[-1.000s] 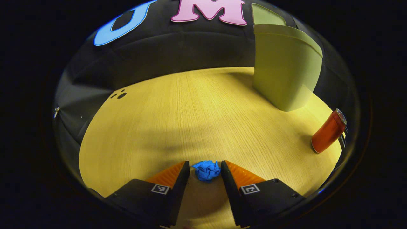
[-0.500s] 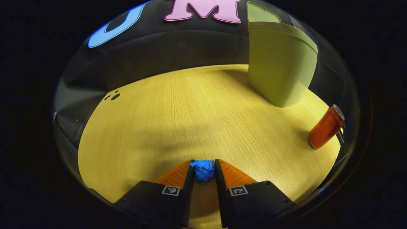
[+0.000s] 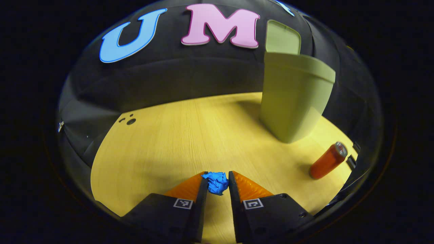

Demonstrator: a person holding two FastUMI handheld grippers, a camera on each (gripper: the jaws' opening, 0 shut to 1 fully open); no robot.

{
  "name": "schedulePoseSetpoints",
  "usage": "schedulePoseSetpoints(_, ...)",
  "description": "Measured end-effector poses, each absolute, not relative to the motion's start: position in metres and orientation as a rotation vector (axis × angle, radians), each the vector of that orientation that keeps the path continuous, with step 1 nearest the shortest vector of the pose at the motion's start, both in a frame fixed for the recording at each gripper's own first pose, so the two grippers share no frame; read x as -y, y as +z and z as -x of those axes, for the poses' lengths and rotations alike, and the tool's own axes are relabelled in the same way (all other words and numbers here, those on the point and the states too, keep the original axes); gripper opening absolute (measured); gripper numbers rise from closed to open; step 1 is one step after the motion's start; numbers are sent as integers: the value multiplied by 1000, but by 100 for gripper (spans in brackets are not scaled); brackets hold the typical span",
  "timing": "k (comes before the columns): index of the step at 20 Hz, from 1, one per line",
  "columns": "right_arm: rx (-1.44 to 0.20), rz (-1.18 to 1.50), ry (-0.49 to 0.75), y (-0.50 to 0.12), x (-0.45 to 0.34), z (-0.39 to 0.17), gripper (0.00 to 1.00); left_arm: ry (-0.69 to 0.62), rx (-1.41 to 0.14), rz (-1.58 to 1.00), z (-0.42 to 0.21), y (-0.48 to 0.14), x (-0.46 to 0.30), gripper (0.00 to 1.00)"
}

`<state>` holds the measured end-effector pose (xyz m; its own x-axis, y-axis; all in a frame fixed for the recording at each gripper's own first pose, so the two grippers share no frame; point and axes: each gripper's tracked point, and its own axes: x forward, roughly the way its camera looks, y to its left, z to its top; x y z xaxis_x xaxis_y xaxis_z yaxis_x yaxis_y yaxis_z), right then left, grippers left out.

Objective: Press the lid of the desktop garbage bin to open it, pick up the crumpled paper on the desktop and throw it into the bin, then pick up the pop can on the desktop and drop it into the bin, and finally close the garbage bin lid.

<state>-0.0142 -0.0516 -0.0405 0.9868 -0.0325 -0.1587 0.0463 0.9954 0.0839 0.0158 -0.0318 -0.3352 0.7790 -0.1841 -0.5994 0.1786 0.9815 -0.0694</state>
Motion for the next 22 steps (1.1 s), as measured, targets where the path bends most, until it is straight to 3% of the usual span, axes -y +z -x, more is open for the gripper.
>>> schedulePoseSetpoints(12,-158,-126,-38,-46,54,23,80,-282,-280,85,-78,-137,71,39)
schedulePoseSetpoints(22,-176,-131,-71,-54,66,46,80,-422,-134,83,-120,-57,146,39)
